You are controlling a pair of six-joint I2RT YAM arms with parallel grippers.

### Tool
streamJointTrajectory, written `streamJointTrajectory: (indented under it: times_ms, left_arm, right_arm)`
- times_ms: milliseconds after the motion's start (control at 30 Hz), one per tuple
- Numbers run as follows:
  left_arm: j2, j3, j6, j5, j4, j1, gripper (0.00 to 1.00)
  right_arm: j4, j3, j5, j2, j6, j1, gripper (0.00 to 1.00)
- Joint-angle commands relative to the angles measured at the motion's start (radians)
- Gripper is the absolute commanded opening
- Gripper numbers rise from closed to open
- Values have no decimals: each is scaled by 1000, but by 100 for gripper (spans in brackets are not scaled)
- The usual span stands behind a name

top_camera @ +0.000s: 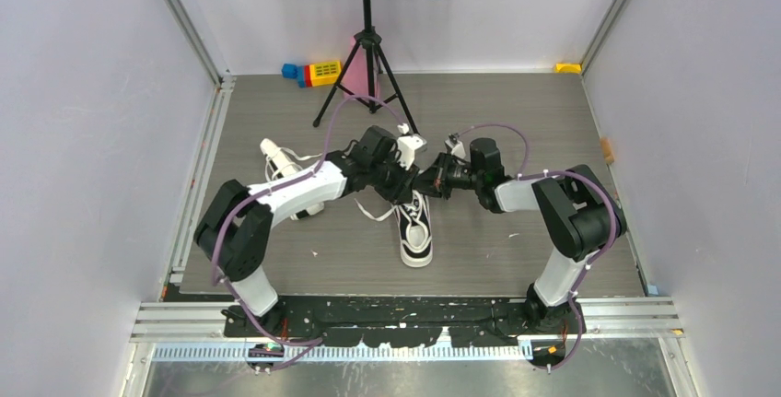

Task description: Tie the shoes

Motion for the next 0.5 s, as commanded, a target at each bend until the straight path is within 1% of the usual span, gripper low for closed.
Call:
streamJointTrajectory:
  times_ms: [0,67,167,233,267,300,400,467]
  left_arm:
    - [-159,-42,-15,-76,60,-3,45]
    - [-216,-75,-26,-111,57,-3,60]
    - [-317,-158,-88,-204,126,3,79]
    - [-372,-222,-168,-236,208,17,97]
    - [-386,-247,-207,-224,250,33,99]
    - [-391,-257,-249,-198,269,54,100]
    - [-338,-222,-373,-77,258,139,100]
    - [-268,-135,-462,-28,167,175,92]
  right_arm:
    - [-40,35,-48,-41,-79,21,0]
    - [-107,49,-40,-59,-138,21,0]
    - [-234,76,-16,-87,-236,24,0]
    - [-261,79,-17,-101,-264,24,0]
    - [-269,80,-17,-108,-276,24,0]
    - [-283,82,-14,-115,-291,24,0]
    - [-336,85,-3,-140,-339,26,0]
    - [-367,82,6,-160,-368,26,0]
